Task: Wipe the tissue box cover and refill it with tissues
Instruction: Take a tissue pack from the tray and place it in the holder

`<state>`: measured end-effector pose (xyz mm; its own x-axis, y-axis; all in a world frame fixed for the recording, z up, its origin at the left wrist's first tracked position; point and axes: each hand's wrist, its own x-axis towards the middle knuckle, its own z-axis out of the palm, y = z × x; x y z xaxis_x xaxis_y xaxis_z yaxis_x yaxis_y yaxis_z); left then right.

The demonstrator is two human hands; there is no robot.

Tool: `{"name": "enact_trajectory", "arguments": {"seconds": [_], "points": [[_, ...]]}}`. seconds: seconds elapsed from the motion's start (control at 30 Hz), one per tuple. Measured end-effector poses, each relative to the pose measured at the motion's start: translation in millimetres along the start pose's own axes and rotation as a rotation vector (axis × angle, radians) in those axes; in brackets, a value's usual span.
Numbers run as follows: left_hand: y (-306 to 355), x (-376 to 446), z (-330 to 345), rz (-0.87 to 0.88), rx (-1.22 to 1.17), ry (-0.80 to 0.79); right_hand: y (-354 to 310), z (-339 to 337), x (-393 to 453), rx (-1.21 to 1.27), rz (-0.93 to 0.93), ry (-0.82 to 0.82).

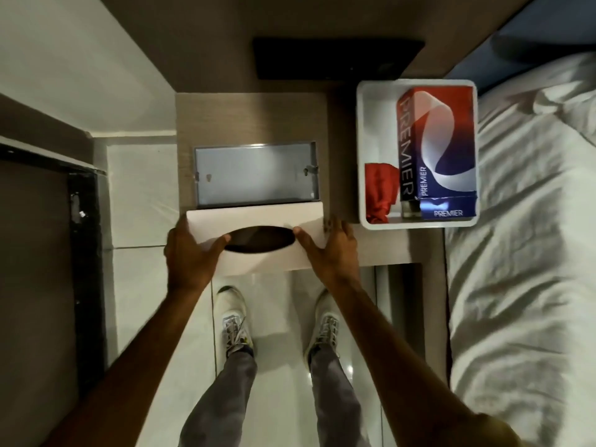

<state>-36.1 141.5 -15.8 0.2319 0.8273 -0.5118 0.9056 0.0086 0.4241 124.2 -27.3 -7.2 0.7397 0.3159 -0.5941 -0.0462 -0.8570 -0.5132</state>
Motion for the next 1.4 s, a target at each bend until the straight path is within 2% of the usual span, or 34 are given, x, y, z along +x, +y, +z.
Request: {"name": "enact_trajectory", "arguments": {"seconds": [0.07, 0.17, 0.23, 0.27, 0.4, 0.53, 0.63, 0.7, 0.8, 0.9, 0.97, 1.13, 1.23, 1.4], "points": [[2.2, -6.2, -3.6, 0.009, -0.01, 0.03, 8.7, -27.7, -2.4, -0.047, -0.09, 0.075], [12.3, -29.2, -7.9, 0.07, -0.012, 0.173, 35.0, -89.1, 7.2, -0.214, -0.253, 0.37], [20.5, -48.0, -5.7, 0.149, -0.021, 0.248, 53.9, -126.1, 27.2, -0.345, -0.266, 0.533], [26.0, -56.6, -1.1, 0.192, -0.029, 0.259, 62.3, -140.3, 39.2, -0.409, -0.243, 0.548], [54.2, -84.2, 36.4, 0.448, -0.037, 0.211, 87.5, -170.6, 76.5, -0.626, -0.167, 0.361], [99.0, -106.7, 83.0, 0.585, -0.043, 0.086, 89.9, -174.1, 88.0, -0.61, -0.16, 0.306], [137.9, -119.4, 110.0, 0.591, -0.01, 0.057, 87.6, -182.3, 85.5, -0.603, -0.222, 0.267], [166.1, -126.9, 122.5, 0.595, -0.019, 0.047, 90.5, -193.9, 82.0, -0.595, -0.328, 0.277], [205.6, -135.3, 142.0, 0.63, 0.019, 0.06, 93.8, -220.7, 80.8, -0.45, -0.497, 0.317], [236.6, -138.8, 164.7, 0.594, 0.064, -0.01, 83.0, -248.8, 76.7, -0.383, -0.589, 0.336], [255.6, -141.5, 175.3, 0.551, 0.08, 0.002, 70.9, -263.9, 72.1, -0.355, -0.643, 0.369], [300.4, -145.6, 170.2, 0.512, 0.015, 0.184, 47.1, -284.1, 68.4, -0.284, -0.618, 0.346], [312.3, -146.9, 161.5, 0.563, -0.035, 0.173, 40.5, -286.5, 72.1, -0.334, -0.722, 0.406], [311.4, -144.6, 154.1, 0.665, -0.047, 0.152, 37.7, -285.4, 81.3, -0.36, -0.753, 0.485]]}}
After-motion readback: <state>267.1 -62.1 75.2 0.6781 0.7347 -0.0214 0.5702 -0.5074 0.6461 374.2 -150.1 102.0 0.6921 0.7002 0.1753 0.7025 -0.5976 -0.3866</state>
